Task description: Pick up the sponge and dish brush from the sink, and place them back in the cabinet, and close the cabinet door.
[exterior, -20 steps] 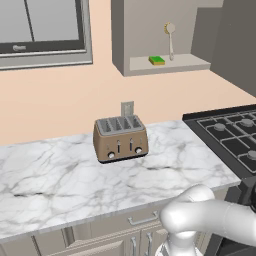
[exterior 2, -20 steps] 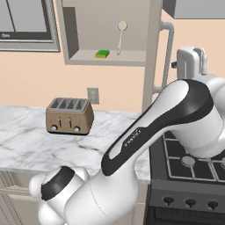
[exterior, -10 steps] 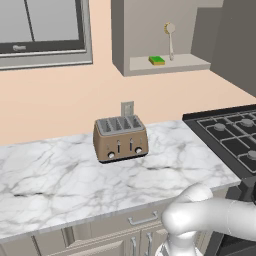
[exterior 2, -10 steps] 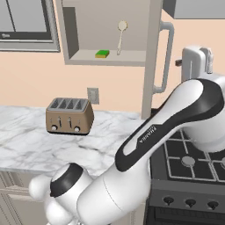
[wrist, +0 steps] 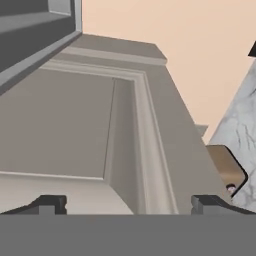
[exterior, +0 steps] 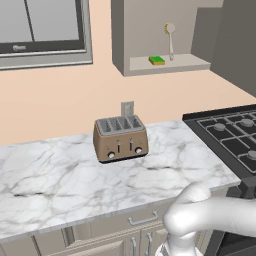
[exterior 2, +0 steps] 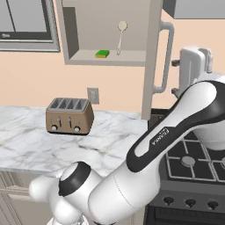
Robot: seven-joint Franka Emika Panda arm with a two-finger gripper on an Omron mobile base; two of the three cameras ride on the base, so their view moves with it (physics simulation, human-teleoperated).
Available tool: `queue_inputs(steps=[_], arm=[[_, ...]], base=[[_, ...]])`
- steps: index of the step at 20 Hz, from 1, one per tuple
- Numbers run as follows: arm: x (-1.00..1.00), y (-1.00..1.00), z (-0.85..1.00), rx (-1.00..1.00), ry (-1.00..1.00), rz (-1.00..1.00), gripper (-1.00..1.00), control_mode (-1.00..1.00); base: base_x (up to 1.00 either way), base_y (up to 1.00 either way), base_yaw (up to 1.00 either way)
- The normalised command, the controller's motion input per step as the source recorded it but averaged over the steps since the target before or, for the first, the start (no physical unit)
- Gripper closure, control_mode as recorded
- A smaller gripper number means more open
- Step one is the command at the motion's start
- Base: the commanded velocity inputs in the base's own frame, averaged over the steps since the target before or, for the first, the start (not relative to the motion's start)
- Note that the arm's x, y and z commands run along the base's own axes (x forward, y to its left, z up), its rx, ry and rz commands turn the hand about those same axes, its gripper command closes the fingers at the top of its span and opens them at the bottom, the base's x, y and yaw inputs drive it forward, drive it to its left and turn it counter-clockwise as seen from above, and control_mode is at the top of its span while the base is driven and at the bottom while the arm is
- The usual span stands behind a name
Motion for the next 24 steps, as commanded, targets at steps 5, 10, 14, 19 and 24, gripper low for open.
queue_inputs(steps=[5, 10, 14, 19, 24], arm=[[0.02, 0.2, 0.0, 0.0, 0.0, 0.08, -1.0, -1.0], [0.0, 0.33, 0.0, 0.0, 0.0, 0.1, -1.0, -1.0], [0.0, 0.33, 0.0, 0.0, 0.0, 0.09, -1.0, -1.0], [0.0, 0.36, 0.0, 0.0, 0.0, 0.09, -1.0, -1.0], [0.0, 0.48, 0.0, 0.0, 0.0, 0.06, -1.0, -1.0]], base=[[0.0, 0.0, 0.0], [0.0, 0.0, 0.0], [0.0, 0.0, 0.0], [0.0, 0.0, 0.0], [0.0, 0.0, 0.0]])
